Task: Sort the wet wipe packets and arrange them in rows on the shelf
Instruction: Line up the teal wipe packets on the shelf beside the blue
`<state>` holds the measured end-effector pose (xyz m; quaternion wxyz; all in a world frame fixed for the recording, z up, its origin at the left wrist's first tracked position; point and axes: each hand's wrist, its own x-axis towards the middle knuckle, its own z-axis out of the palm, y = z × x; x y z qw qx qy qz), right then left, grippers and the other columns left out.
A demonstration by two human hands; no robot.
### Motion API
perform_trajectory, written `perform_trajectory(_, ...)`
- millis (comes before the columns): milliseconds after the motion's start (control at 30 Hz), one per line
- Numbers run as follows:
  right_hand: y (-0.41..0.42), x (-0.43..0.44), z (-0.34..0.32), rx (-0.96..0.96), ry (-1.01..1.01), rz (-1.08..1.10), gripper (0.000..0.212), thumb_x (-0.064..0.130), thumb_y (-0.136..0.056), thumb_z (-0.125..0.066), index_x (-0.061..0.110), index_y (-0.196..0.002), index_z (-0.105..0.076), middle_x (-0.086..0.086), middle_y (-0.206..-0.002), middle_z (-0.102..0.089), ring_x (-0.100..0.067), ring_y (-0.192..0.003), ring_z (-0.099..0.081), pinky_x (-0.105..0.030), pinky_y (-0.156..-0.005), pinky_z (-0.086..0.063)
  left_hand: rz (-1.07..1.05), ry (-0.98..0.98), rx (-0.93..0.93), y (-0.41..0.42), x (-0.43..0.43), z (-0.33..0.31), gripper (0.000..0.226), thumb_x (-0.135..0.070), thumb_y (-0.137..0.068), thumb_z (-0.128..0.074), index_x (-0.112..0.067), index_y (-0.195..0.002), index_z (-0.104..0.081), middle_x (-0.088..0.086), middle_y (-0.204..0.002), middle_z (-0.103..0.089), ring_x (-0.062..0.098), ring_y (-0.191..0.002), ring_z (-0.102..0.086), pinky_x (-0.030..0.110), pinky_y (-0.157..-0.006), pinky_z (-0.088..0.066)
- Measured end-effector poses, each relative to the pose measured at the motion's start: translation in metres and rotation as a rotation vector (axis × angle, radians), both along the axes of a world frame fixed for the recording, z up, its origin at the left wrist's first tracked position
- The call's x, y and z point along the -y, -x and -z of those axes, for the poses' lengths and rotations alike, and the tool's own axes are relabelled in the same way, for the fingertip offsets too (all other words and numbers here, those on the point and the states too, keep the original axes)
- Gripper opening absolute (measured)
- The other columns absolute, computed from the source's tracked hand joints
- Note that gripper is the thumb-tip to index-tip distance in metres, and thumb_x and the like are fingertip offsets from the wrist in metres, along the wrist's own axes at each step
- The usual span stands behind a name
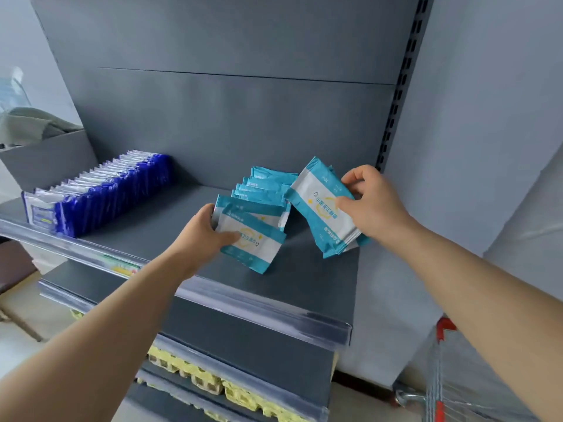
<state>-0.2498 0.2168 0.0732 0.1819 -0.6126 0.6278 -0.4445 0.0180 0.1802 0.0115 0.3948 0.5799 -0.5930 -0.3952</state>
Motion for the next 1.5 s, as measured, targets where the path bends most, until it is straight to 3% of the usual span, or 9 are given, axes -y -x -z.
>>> perform_trajectory(267, -0.01, 0.055, 0.0, -0.025, -0.028, 0.008, 0.025, 0.007, -0.084, -0.064, 0.023, -0.097, -0.05, 0.006, -0.103, -0.066, -0.009, -0.092, -0.062, -0.025, -0.073, -0.05, 0.073, -0.053, -0.051, -0.017, 0.076, 0.024, 0.042, -0.002, -0.074, -0.078, -0.019, -0.106, -0.057, -0.001, -0.104, -0.072, 0.017, -0.09, -0.071, 0.042, -0.081, -0.058)
perform_trajectory(367, -0.013, 0.066, 0.0, 0.02, -0.092, -0.029, 0.026, 0.006, -0.084, -0.065, 0.026, -0.094, -0.051, 0.006, -0.101, -0.068, -0.009, -0.091, -0.066, -0.03, -0.076, -0.054, 0.071, -0.018, 0.1, -0.015, 0.095, 0.029, 0.044, -0.014, -0.071, -0.083, -0.018, -0.106, -0.058, -0.004, -0.099, -0.07, 0.015, -0.086, -0.068, 0.037, -0.08, -0.057)
perform_trajectory(467, -0.018, 0.075, 0.003, 0.115, -0.181, -0.044, 0.025, 0.004, -0.085, -0.065, 0.018, -0.102, -0.054, 0.004, -0.097, -0.071, -0.012, -0.086, -0.07, -0.032, -0.074, -0.056, 0.058, 0.04, 0.285, -0.009, 0.113, 0.028, 0.042, -0.027, -0.071, -0.082, -0.016, -0.101, -0.056, -0.006, -0.094, -0.065, 0.009, -0.079, -0.061, 0.025, -0.063, -0.049)
perform_trajectory(633, -0.029, 0.085, 0.014, 0.158, -0.334, -0.083, 0.027, 0.0, -0.084, -0.066, 0.016, -0.104, -0.059, 0.001, -0.096, -0.074, -0.012, -0.081, -0.072, -0.026, -0.069, -0.055, 0.068, 0.068, 0.447, -0.01, 0.135, 0.025, 0.056, -0.05, -0.06, -0.083, -0.022, -0.099, -0.054, -0.009, -0.09, -0.063, 0.015, -0.08, -0.06, 0.036, -0.072, -0.052)
perform_trajectory(833, -0.052, 0.091, 0.032, 0.308, -0.368, 0.036, 0.027, -0.003, -0.087, -0.061, 0.015, -0.107, -0.064, -0.001, -0.099, -0.074, -0.015, -0.085, -0.072, -0.03, -0.075, -0.058, 0.206, 0.017, 0.196, -0.021, 0.138, 0.017, 0.047, -0.02, -0.07, -0.083, -0.012, -0.099, -0.047, 0.005, -0.088, -0.063, 0.025, -0.06, -0.067, 0.031, -0.049, -0.054)
perform_trajectory(967, -0.064, 0.089, 0.043, 0.502, -0.338, 0.2, 0.023, -0.005, -0.088, -0.059, 0.01, -0.104, -0.063, -0.005, -0.1, -0.071, -0.016, -0.081, -0.069, -0.03, -0.067, -0.056, 0.24, 0.029, 0.068, -0.032, 0.14, 0.019, 0.031, -0.001, -0.078, -0.07, -0.009, -0.085, -0.041, 0.022, -0.086, -0.063, 0.029, -0.058, -0.07, 0.039, -0.057, -0.06)
perform_trajectory(1100, -0.077, 0.084, 0.055, 0.762, -0.291, 0.294, 0.017, -0.005, -0.09, -0.055, 0.007, -0.099, -0.064, -0.012, -0.099, -0.071, -0.024, -0.084, -0.07, -0.036, -0.071, -0.056, 0.391, -0.007, -0.04, -0.044, 0.14, 0.022, 0.023, -0.011, -0.076, -0.076, -0.005, -0.079, -0.055, 0.016, -0.079, -0.072, 0.03, -0.07, -0.071, 0.042, -0.074, -0.06)
perform_trajectory(1300, -0.11, 0.08, 0.062, 1.092, -0.134, 0.259, 0.025, -0.012, -0.09, -0.046, -0.001, -0.103, -0.064, -0.017, -0.102, -0.071, -0.029, -0.087, -0.07, -0.039, -0.07, -0.056, 0.676, 0.031, 0.115, -0.04, 0.121, 0.027, 0.015, -0.03, -0.079, -0.076, -0.026, -0.092, -0.07, -0.017, -0.09, -0.071, -0.011, -0.073, -0.062, 0.001, -0.068, -0.043)
perform_trajectory(1500, -0.125, 0.079, 0.062, 1.085, -0.135, 0.224, 0.023, -0.006, -0.093, -0.047, 0.001, -0.106, -0.064, -0.015, -0.105, -0.072, -0.028, -0.093, -0.07, -0.037, -0.072, -0.057, 0.564, 0.057, 0.117, -0.032, 0.127, 0.027, 0.016, -0.026, -0.081, -0.074, -0.012, -0.085, -0.068, -0.005, -0.082, -0.071, 0.01, -0.07, -0.061, 0.021, -0.068, -0.049)
